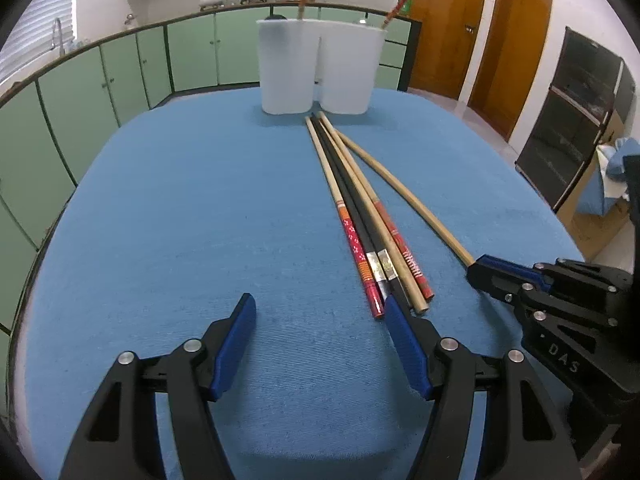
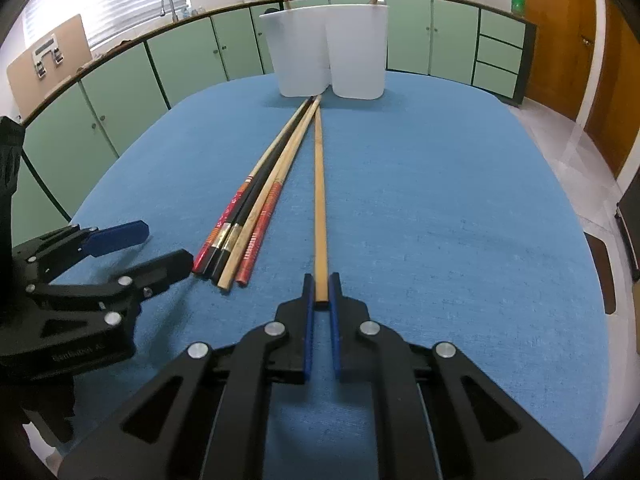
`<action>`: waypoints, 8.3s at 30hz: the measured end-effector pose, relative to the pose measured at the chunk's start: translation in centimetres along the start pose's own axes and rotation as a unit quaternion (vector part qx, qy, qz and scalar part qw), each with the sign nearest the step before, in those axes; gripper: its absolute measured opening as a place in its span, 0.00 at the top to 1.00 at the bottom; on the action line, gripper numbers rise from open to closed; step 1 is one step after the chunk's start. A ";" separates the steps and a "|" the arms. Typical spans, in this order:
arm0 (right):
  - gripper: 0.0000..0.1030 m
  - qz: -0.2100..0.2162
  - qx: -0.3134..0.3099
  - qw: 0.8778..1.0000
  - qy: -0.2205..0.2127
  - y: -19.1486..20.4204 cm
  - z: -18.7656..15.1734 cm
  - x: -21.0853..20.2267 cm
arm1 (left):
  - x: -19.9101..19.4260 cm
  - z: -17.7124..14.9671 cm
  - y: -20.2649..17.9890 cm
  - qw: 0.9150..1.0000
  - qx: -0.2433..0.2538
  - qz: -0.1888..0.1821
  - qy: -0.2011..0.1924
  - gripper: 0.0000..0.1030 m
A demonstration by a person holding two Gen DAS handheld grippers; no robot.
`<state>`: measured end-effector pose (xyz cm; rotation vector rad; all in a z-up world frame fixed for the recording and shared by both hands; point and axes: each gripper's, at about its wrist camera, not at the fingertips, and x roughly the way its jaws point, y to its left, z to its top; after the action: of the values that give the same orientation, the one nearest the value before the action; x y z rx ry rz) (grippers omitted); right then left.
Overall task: Organize utensils
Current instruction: 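Grasp a plain wooden chopstick from the bundle with the right tool, then grasp a red-patterned chopstick with the left tool, then lift both chopsticks into the white holder and open both tools, then grasp a red-patterned chopstick from the bundle with the right tool, then grasp a black chopstick with the left tool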
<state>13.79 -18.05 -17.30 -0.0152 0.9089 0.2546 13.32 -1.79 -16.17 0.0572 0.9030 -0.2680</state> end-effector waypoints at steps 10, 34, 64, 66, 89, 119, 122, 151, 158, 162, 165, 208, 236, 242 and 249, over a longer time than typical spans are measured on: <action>0.94 0.000 0.000 1.000 0.000 -0.2 0.0 0.0 | 0.3 0.0 0.5 0.999 0.007 0.040 0.004 0.34; 0.94 0.009 0.000 1.000 -0.017 -1.0 0.0 -0.9 | -0.6 0.8 0.3 1.000 -0.013 0.018 -0.016 0.94; 0.94 0.055 -0.016 0.987 -0.150 -3.1 12.5 -12.3 | -13.1 11.0 1.5 0.979 0.019 0.015 -0.204 0.95; 0.94 0.063 -0.020 0.987 -0.149 -3.2 13.6 -12.5 | -13.2 11.7 1.8 0.978 0.020 0.013 -0.208 0.95; 0.94 0.032 -0.058 0.965 -0.252 -4.4 29.5 -16.2 | -16.4 25.4 3.0 0.945 0.037 0.013 -0.324 0.95; 0.39 -0.003 -0.002 0.978 -0.208 -7.2 27.3 -9.6 | -10.2 25.0 3.5 0.965 0.018 -0.011 -0.261 0.55; 0.27 -0.009 -0.008 0.976 -0.219 -6.9 24.2 -10.9 | -11.2 22.8 3.3 0.964 0.019 -0.004 -0.264 0.49; 0.12 -0.012 0.037 0.997 -0.067 -2.3 2.9 -3.8 | -2.6 2.5 3.6 0.997 -0.025 0.032 -0.064 0.36; 0.16 -0.010 0.018 0.999 -0.024 0.2 1.1 -1.2 | -1.7 0.7 3.9 0.998 -0.023 0.044 -0.038 0.34; 0.22 -0.011 0.003 1.000 -0.005 1.4 0.6 -0.3 | -1.4 0.2 4.0 0.998 -0.022 0.052 -0.032 0.34; 0.24 -0.023 -0.008 1.000 0.005 2.1 0.3 0.3 | -1.3 0.0 4.4 0.998 -0.027 0.051 -0.030 0.34; 0.95 -0.036 0.023 0.999 0.001 -1.5 -0.3 -0.4 | 0.3 0.7 -0.7 1.000 0.014 0.008 -0.005 0.33; 0.94 -0.038 0.017 0.999 0.000 -1.5 -0.5 -0.4 | 0.4 0.5 -0.9 1.000 0.005 0.028 -0.003 0.70; 0.95 -0.038 0.017 0.999 -0.002 -1.4 -0.5 -0.3 | 0.5 0.5 -1.7 1.000 0.007 0.019 -0.007 0.93; 0.95 -0.032 0.016 0.999 -0.012 -1.5 -0.5 -0.9 | 0.1 0.6 -1.4 1.000 -0.005 0.014 -0.012 0.93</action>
<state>13.16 -19.75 -17.02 -0.0111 0.8874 0.1796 13.45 -3.20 -15.78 0.0571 0.8796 -0.2368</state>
